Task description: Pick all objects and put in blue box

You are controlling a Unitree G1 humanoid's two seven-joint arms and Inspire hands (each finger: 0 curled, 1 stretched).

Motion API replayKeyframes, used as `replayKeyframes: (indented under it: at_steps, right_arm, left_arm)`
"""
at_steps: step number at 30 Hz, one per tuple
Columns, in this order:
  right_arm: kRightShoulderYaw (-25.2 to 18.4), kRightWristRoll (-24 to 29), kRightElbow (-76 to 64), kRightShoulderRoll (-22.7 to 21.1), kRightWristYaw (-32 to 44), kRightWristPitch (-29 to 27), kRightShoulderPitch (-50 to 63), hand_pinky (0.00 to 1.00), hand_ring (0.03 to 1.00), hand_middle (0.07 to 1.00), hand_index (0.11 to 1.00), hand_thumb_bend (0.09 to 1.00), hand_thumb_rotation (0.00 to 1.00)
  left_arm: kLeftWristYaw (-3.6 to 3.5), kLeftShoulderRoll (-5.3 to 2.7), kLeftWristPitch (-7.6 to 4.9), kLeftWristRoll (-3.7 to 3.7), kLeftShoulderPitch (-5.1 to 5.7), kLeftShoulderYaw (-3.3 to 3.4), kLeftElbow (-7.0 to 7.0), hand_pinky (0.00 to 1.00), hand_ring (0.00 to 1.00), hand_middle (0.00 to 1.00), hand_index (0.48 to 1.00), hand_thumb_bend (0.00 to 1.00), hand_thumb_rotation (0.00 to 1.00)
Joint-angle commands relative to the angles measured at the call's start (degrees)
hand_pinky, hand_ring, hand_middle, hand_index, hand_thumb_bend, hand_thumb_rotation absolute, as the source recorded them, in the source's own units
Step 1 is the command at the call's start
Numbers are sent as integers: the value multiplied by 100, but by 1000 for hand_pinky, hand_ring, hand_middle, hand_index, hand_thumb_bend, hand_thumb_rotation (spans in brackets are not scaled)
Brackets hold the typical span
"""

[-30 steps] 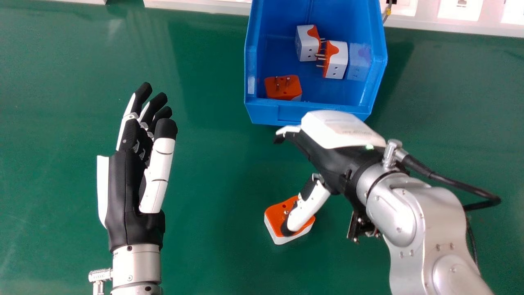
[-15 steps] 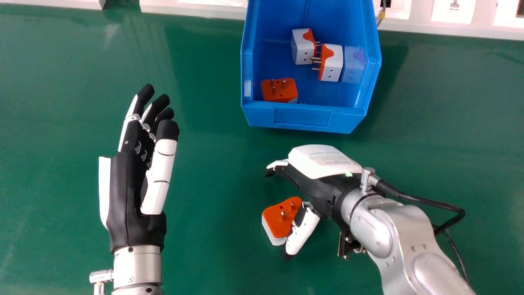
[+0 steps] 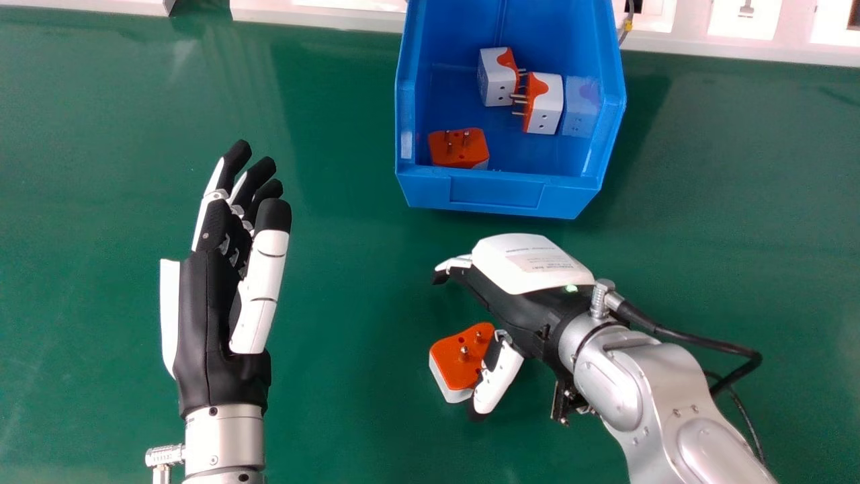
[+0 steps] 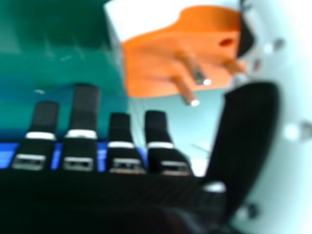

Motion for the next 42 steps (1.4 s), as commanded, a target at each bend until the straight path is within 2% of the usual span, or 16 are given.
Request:
replayKeyframes:
  at_steps: [1, 5, 11, 12, 16, 17, 22, 23, 27, 28, 32, 33, 38, 42]
  right_arm:
    - [23, 182, 35, -22, 8, -164, 131, 761, 817, 859, 811, 926, 74]
    - [15, 321, 160, -140, -136, -458, 154, 728, 797, 837, 789, 905, 59]
    - [-43, 514, 150, -102, -159, -514, 194, 728, 797, 837, 789, 905, 59]
    - [-43, 517, 149, -95, -162, -508, 191, 626, 718, 770, 729, 827, 47]
    - [-100, 627, 143, -113, -220, -614, 179, 626, 718, 770, 729, 827, 47]
    - [-97, 628, 132, -116, -223, -602, 173, 562, 655, 711, 694, 760, 38]
    - [-87, 624, 103, -138, -240, -582, 175, 562, 655, 711, 694, 760, 38]
    - [-82, 618, 121, -135, -240, -575, 165, 516, 606, 666, 659, 707, 30]
    - [-80, 627, 117, -135, -246, -565, 163, 516, 606, 666, 659, 707, 30]
    - [-81, 631, 109, -135, -248, -566, 166, 476, 568, 629, 633, 665, 24]
    - [-80, 644, 136, -127, -250, -568, 153, 476, 568, 629, 633, 665, 24]
    - [-87, 652, 135, -130, -237, -564, 146, 443, 538, 602, 612, 631, 19]
    - [-118, 650, 71, -132, -143, -498, 121, 417, 512, 578, 597, 603, 15]
    - [-137, 619, -3, -130, -124, -479, 131, 417, 512, 578, 597, 603, 15]
  left_arm:
    - [19, -44, -29, 40, -1, -42, -126, 817, 865, 878, 900, 727, 773]
    - [16, -40, -35, 31, -1, -33, -119, 817, 865, 878, 900, 727, 773]
    - [32, -48, -24, 46, -8, -34, -124, 817, 865, 878, 900, 727, 773]
    - [33, -47, -26, 46, -13, -32, -116, 817, 865, 878, 900, 728, 773]
    - [32, -47, -28, 49, -15, -38, -122, 817, 865, 878, 900, 728, 773]
    - [35, -45, -30, 53, -15, -36, -123, 817, 865, 878, 900, 729, 773]
    - [38, -54, -41, 52, -12, -48, -114, 817, 865, 878, 900, 729, 773]
    - [39, -55, -39, 52, -14, -50, -111, 816, 865, 878, 900, 729, 773]
    - [55, -62, -19, 75, -4, -64, -146, 816, 865, 878, 900, 729, 773]
    - [56, -58, -18, 72, -3, -63, -149, 816, 865, 878, 900, 727, 774]
    - [55, -52, -26, 62, 0, -59, -144, 816, 865, 878, 900, 727, 774]
    - [56, -52, -32, 64, -4, -58, -135, 816, 865, 879, 900, 726, 774]
    - [52, -51, -50, 58, -22, -57, -99, 816, 865, 879, 900, 725, 774]
    - [43, -61, -13, 37, -22, -68, -144, 816, 865, 879, 900, 725, 774]
